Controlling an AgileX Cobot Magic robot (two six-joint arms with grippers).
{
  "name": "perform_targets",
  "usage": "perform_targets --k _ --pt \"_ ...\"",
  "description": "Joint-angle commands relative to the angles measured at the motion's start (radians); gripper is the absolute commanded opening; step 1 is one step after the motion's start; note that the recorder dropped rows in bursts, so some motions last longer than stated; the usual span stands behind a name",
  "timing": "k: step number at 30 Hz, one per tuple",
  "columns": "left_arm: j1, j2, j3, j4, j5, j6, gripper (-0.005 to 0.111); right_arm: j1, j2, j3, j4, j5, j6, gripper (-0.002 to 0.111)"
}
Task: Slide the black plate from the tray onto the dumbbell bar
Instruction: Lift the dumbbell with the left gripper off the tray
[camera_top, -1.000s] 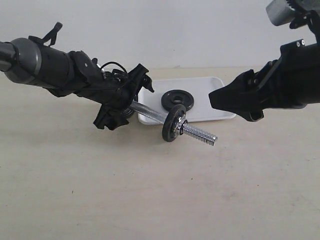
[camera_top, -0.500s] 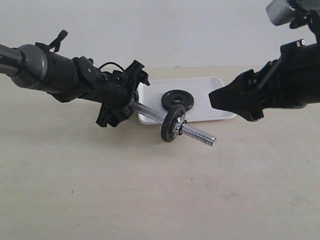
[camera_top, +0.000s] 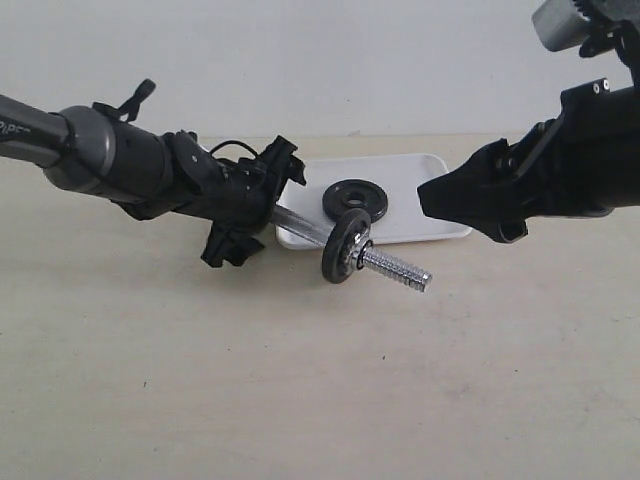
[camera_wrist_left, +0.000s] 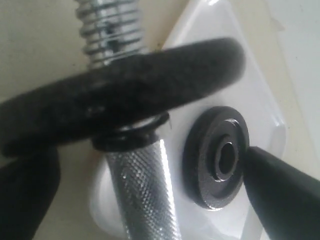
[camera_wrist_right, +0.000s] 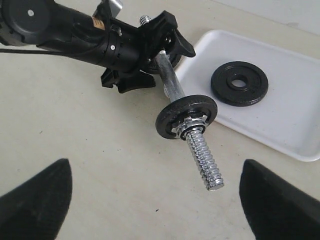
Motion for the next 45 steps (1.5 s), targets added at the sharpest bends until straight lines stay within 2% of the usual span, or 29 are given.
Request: perform_targets --k 1,10,33,39,45 --pt "-0.027 0.027 -0.024 0.000 -0.007 0.009 0.092 0.001 -0.001 0.002 -0.001 0.013 0.003 0.082" --pt "-0.027 0.033 -0.078 0.009 -0.040 0.045 0.092 0.001 -0.001 0.002 -0.001 0.030 0.003 0.082" --pt "-0.026 0.044 -0.078 0.023 -0.113 0.096 0.092 0.001 -0.001 0.002 -0.004 0.025 -0.001 0.082" --pt "-0.026 0.044 -0.078 0.028 -0.113 0.097 0.087 0.001 -0.001 0.002 -0.005 0.026 -0.001 0.082" --pt "-0.026 0.044 -0.078 0.028 -0.118 0.097 0.086 0.001 -0.001 0.002 -0.005 0.026 -0.001 0.082"
